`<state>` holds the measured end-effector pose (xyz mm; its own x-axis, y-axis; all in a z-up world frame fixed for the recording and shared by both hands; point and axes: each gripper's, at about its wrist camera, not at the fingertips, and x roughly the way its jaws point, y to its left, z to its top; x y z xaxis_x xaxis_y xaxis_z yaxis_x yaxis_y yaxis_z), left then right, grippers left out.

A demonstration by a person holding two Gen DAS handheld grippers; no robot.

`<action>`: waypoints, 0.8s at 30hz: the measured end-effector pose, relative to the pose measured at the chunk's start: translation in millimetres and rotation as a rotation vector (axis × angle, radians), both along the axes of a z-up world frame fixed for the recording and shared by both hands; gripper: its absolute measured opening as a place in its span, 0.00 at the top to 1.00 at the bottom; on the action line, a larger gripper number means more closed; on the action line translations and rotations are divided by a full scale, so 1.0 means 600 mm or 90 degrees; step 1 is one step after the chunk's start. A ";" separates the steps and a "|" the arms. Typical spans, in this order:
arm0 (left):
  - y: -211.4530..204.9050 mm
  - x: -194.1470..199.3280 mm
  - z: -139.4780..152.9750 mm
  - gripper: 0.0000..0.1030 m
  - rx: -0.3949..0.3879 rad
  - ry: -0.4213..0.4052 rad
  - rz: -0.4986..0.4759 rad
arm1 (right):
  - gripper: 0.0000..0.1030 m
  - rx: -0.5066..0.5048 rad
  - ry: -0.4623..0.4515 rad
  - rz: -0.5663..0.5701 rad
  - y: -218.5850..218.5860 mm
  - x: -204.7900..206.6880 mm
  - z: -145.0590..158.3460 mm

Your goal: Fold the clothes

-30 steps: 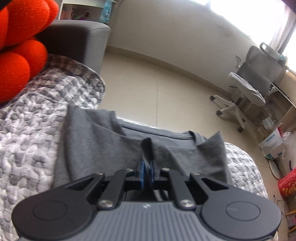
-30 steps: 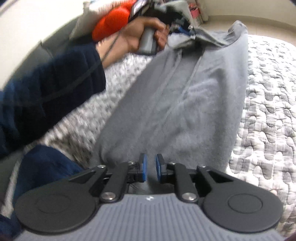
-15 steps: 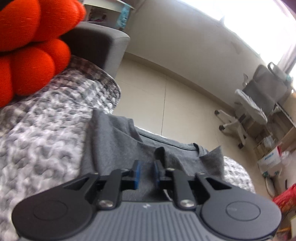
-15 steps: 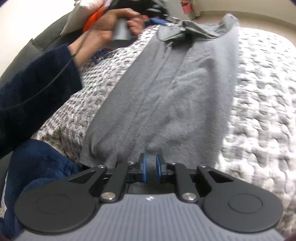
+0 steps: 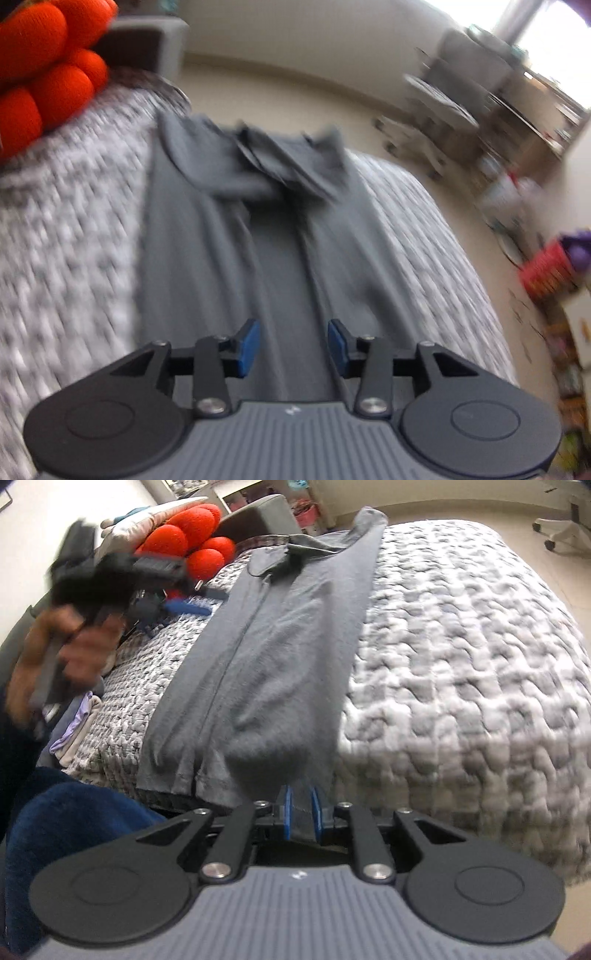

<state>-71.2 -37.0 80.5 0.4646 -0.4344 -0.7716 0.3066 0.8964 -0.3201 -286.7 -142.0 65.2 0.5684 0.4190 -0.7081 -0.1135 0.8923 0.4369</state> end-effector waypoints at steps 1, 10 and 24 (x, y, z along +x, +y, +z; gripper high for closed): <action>-0.002 -0.018 -0.007 0.56 -0.005 0.009 -0.011 | 0.82 0.000 -0.001 -0.002 0.000 -0.002 0.000; -0.051 -0.088 -0.062 0.48 0.010 0.041 -0.079 | 0.58 0.012 -0.001 -0.005 0.000 0.014 -0.015; -0.039 -0.115 -0.082 0.93 -0.074 0.082 -0.073 | 0.98 0.013 -0.002 -0.059 -0.027 0.001 -0.024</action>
